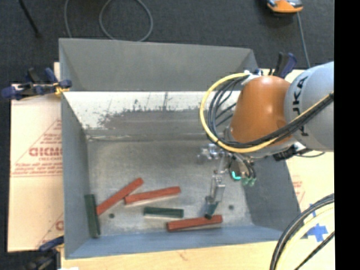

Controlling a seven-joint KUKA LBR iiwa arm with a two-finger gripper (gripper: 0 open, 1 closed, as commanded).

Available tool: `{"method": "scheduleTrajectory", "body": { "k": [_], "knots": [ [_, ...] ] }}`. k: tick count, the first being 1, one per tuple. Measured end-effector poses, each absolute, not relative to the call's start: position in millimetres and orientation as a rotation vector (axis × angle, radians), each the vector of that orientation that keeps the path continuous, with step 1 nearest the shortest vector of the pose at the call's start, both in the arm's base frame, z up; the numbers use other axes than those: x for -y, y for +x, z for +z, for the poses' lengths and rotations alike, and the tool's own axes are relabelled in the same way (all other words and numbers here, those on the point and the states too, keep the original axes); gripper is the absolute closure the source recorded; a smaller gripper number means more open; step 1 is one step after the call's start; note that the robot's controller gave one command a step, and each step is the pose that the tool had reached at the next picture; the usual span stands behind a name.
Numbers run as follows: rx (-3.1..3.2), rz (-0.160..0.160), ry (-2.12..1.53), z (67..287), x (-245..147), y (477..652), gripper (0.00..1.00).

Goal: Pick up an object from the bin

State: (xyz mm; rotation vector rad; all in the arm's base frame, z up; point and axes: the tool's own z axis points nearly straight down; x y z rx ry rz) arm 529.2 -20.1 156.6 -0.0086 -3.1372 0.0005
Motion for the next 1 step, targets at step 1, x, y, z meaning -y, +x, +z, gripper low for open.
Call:
{"method": "scheduleTrajectory", "body": {
  "k": [1],
  "knots": [
    [3.122, 0.0, 0.329, 68.4, -18.3, 494.3, 0.0]
  ]
}}
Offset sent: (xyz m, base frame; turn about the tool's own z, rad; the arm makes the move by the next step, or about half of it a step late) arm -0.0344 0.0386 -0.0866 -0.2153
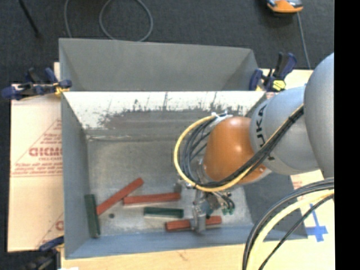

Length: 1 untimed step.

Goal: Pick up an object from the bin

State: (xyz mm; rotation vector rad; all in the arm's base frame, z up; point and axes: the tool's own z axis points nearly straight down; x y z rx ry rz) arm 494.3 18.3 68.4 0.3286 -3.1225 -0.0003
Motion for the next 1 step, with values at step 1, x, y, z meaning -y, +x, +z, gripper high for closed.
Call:
{"method": "scheduleTrajectory", "body": {
  "k": [1],
  "knots": [
    [3.15, -0.005, -0.065, 157.6, -77.3, 559.1, 0.0]
  ]
}}
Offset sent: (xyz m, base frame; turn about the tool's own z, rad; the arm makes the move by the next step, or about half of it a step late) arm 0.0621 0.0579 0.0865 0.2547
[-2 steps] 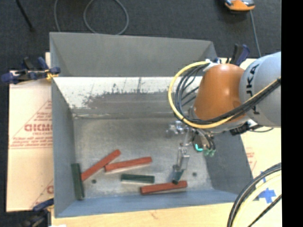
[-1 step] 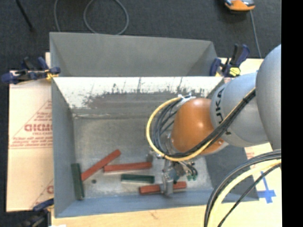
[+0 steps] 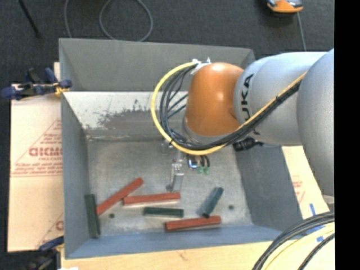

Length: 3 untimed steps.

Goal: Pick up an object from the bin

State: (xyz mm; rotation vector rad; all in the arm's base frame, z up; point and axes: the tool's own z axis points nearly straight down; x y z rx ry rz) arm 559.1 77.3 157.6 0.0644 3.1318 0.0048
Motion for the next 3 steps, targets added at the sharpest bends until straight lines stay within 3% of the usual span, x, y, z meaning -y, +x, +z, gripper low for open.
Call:
{"method": "scheduleTrajectory", "body": {
  "k": [1, 2, 3],
  "knots": [
    [-3.14, -0.001, -0.189, 68, -109, 508.1, 0.0],
    [-3.13, 0.001, -0.184, 73, -109, 512.2, 1.0],
    [-3.128, 0.002, -0.169, 265, -99, 495.1, 1.0]
  ]
}}
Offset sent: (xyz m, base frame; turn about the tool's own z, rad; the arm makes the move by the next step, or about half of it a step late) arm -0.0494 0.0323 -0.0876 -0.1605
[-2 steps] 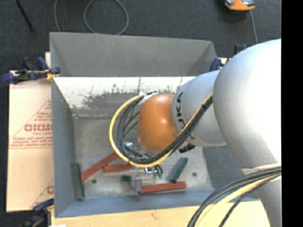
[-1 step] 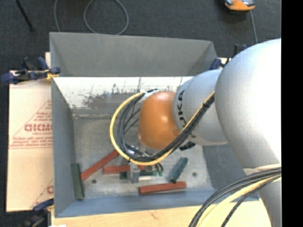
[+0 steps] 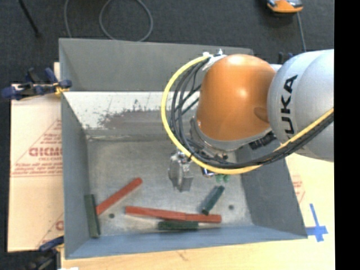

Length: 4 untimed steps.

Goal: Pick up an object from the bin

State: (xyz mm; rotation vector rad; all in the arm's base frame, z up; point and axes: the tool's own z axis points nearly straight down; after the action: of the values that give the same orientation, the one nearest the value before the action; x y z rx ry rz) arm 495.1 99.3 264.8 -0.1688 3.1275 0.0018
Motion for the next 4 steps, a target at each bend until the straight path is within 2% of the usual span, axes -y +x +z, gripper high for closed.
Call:
{"method": "scheduleTrajectory", "body": {
  "k": [1, 2, 3, 4],
  "knots": [
    [-3.135, -0.001, -0.171, 260, -99, 494.4, 0.0],
    [-3.115, 0.001, -0.434, 155, -174, 489.2, 0.0],
    [-3.106, 0.0, -0.441, 68, -143, 514.4, 0.0],
    [-3.094, 0.002, -0.44, 75, -145, 517.7, 1.0]
  ]
}}
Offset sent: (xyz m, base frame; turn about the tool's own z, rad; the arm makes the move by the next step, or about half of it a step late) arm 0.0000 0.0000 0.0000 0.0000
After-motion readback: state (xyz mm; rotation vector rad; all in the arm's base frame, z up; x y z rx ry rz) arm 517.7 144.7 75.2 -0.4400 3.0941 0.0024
